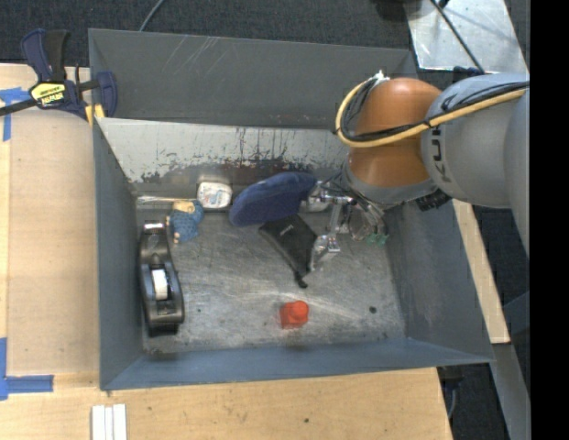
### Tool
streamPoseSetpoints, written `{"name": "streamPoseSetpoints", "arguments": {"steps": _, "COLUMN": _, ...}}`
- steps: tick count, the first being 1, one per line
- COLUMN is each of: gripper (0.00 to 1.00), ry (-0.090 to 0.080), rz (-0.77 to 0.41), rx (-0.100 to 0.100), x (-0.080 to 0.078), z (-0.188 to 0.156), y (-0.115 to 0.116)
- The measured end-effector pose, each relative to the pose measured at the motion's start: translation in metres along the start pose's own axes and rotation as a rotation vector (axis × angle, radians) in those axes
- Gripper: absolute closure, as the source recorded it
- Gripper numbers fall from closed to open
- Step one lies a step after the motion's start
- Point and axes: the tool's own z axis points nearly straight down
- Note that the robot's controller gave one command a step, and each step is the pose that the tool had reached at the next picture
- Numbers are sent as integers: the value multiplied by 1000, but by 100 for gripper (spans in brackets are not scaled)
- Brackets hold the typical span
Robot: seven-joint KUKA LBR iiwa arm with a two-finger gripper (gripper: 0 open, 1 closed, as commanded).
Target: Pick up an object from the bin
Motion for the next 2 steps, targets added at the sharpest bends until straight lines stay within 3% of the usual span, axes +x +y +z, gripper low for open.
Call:
{"name": "streamPoseSetpoints", "arguments": {"steps": 1, "gripper": 100, "ry": -10, "rz": 0, "rx": -2, "x": -3, "z": 0, "y": 1}}
{"name": "streamPoseSetpoints", "arguments": {"steps": 2, "gripper": 100, "ry": -15, "rz": -2, "rx": -1, "x": 1, "z": -146, "y": 4}}
